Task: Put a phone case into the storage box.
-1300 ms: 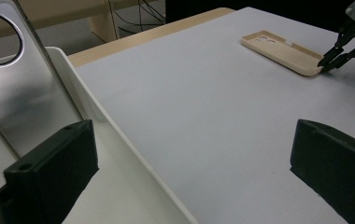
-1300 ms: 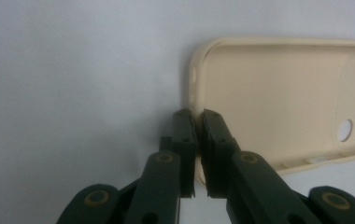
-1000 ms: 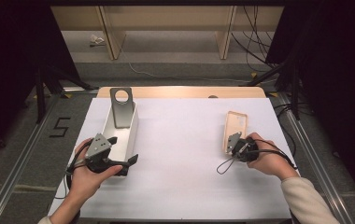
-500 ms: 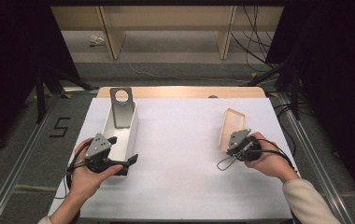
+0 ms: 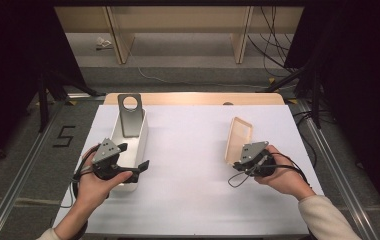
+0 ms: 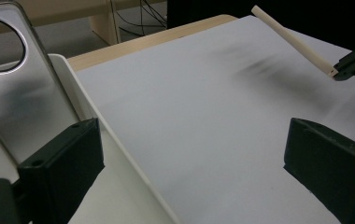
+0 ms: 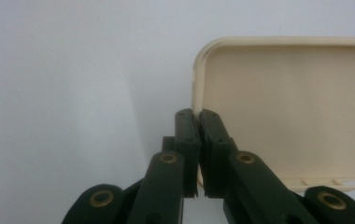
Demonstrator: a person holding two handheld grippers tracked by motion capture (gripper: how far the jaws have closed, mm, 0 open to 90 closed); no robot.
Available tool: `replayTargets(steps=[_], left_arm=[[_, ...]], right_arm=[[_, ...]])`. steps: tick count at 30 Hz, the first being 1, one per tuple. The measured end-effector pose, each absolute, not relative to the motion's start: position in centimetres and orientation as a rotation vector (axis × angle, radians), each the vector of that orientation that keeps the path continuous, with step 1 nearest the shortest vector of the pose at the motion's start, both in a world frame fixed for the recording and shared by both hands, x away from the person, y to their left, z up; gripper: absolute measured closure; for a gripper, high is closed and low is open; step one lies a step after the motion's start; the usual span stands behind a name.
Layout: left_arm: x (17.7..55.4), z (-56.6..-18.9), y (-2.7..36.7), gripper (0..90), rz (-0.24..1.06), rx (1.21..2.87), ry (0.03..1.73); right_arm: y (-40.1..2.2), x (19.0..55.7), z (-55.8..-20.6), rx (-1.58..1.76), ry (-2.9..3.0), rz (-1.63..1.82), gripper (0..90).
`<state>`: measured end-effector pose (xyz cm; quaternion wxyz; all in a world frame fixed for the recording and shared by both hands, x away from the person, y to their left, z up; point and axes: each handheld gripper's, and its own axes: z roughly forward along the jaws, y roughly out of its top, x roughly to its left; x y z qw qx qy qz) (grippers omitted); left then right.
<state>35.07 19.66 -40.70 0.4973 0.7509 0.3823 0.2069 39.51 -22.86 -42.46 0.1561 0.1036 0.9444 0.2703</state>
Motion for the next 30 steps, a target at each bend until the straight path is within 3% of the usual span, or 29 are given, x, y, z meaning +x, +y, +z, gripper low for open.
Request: replayTargets(steps=[30], left_arm=[[39.7,-37.9,11.7,12.9,0.409,1.933,0.812]], right_arm=[[-19.8,37.1,-41.9,0.177,2.716,0.924,87.7]])
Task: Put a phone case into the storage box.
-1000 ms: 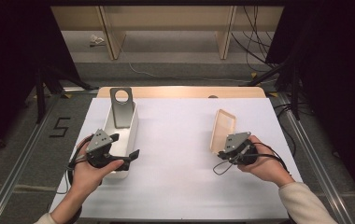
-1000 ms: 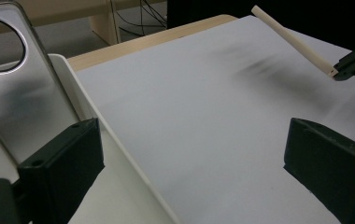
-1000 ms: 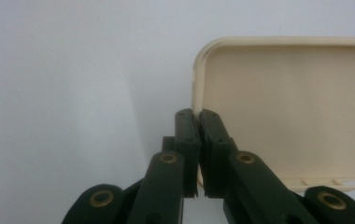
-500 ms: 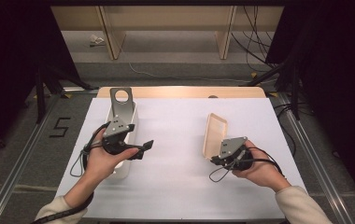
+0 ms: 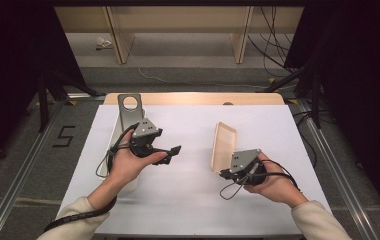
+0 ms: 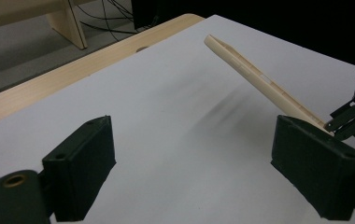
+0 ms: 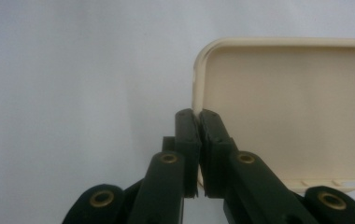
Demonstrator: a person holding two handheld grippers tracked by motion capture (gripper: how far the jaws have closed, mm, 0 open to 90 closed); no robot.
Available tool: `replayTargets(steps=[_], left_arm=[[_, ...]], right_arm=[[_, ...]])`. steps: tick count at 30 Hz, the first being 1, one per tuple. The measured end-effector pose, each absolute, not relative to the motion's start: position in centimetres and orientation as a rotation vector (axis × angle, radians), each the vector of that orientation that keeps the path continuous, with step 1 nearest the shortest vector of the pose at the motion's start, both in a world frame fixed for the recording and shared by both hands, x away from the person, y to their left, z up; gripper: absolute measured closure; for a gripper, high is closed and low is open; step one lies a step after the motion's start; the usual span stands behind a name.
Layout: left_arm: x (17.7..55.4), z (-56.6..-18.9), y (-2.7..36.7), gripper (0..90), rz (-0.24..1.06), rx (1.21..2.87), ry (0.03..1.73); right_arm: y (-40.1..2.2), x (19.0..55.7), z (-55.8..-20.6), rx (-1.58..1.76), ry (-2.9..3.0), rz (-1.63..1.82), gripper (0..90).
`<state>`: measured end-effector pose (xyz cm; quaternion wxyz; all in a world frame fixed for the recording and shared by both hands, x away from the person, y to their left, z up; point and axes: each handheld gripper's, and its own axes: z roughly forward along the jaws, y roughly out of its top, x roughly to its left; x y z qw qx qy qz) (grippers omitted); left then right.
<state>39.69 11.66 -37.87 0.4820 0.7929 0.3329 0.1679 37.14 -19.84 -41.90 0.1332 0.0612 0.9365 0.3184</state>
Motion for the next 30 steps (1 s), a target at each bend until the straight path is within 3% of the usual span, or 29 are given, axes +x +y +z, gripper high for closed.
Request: replayTargets(steps=[30], left_arm=[[42.6,-37.9,6.1,15.4,0.343,2.011,0.791]], right_arm=[[-18.5,36.5,-41.8,0.136,2.724,0.955,87.8]])
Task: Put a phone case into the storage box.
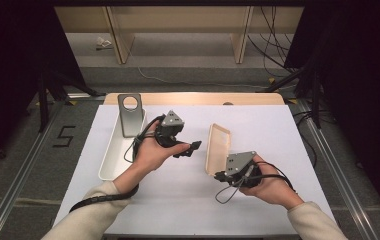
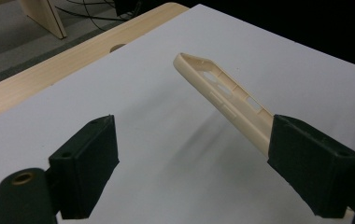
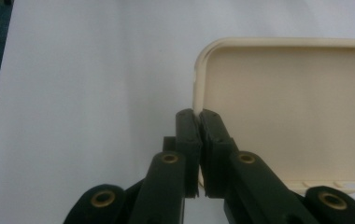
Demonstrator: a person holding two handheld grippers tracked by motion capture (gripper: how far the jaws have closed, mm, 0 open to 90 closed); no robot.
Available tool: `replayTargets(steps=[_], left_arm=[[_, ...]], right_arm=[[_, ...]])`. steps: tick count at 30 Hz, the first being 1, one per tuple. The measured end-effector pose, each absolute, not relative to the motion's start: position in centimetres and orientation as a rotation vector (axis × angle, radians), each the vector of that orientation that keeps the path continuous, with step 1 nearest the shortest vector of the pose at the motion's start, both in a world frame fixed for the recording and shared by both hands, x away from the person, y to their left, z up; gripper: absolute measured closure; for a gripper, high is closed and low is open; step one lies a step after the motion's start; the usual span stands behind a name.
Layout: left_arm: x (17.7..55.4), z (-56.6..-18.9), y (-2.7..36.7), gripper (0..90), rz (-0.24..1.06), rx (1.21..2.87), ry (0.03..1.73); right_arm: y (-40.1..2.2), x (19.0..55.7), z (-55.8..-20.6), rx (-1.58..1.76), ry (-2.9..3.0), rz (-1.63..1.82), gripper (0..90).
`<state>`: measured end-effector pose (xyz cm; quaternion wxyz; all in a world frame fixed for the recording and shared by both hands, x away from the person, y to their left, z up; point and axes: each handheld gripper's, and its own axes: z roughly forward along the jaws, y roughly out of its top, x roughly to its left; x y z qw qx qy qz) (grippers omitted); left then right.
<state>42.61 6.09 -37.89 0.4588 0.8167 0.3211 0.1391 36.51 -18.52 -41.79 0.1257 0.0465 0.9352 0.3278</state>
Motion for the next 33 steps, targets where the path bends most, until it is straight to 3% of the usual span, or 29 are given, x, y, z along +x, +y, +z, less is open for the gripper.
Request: replayTargets(steps=[20,33], left_arm=[[44.8,-38.4,2.8,17.8,0.288,2.030,0.832],[46.3,-38.6,1.7,31.9,0.226,2.022,0.920]], right_arm=[[-18.1,36.4,-41.6,0.112,2.720,0.966,87.8],[-17.7,36.2,-41.5,0.101,2.715,0.973,87.8]])
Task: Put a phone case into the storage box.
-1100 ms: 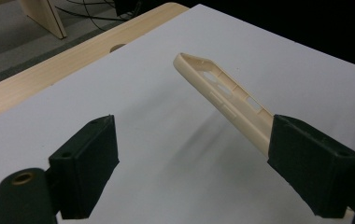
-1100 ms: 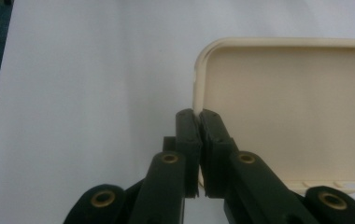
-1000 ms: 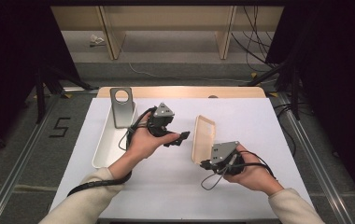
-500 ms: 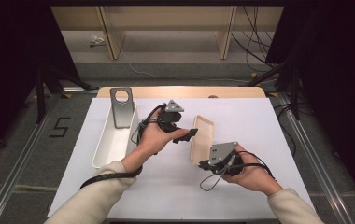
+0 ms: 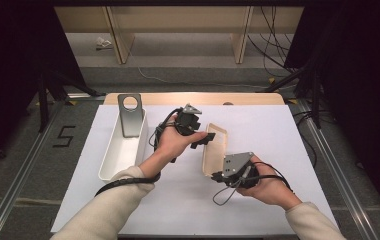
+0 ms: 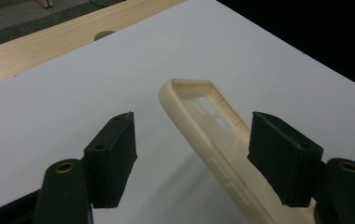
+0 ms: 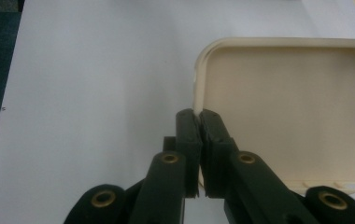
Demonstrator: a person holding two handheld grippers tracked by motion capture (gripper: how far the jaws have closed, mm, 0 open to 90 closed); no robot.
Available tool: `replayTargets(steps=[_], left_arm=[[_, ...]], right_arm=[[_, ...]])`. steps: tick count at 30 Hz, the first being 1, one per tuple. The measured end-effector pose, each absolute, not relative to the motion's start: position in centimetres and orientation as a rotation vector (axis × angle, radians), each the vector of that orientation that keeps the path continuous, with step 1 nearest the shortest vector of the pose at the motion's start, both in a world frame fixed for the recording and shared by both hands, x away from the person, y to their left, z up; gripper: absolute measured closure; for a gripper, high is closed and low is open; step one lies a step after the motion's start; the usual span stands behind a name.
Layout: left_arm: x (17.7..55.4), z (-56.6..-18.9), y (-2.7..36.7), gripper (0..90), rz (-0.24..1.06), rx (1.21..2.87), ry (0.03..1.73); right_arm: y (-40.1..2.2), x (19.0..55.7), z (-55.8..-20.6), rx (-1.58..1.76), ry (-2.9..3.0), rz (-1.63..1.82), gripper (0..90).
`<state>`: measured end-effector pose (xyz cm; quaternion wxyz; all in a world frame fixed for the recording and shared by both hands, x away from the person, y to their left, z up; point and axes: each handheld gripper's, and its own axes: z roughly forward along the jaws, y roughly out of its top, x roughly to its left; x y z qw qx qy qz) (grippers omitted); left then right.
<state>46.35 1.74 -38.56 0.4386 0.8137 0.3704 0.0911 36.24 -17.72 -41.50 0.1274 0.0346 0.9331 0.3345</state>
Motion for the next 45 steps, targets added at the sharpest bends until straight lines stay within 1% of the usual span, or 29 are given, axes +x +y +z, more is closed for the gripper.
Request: replayTargets(steps=[5,13,20,22,33,45], left_arm=[[46.9,-38.5,1.6,38.8,0.211,2.017,0.951],[47.6,-38.7,1.5,49.4,0.150,2.010,1.017],[47.7,-38.8,1.3,64.8,0.121,1.987,1.071],[47.6,-38.7,1.3,67.7,0.110,1.966,1.088],[47.1,-37.9,1.2,77.1,0.062,1.899,1.102],[46.6,-37.3,1.2,81.1,0.027,1.867,1.105]], right_arm=[[-17.7,36.2,-41.5,0.099,2.716,0.970,87.8],[-17.5,36.1,-41.5,0.088,2.716,0.970,87.8],[-17.4,36.1,-41.5,0.077,2.717,0.964,87.8],[-17.4,36.1,-41.6,0.076,2.717,0.956,87.8],[-17.3,36.4,-42.2,0.080,2.736,0.899,88.3],[-17.2,36.6,-42.7,0.094,2.739,0.829,88.2]])
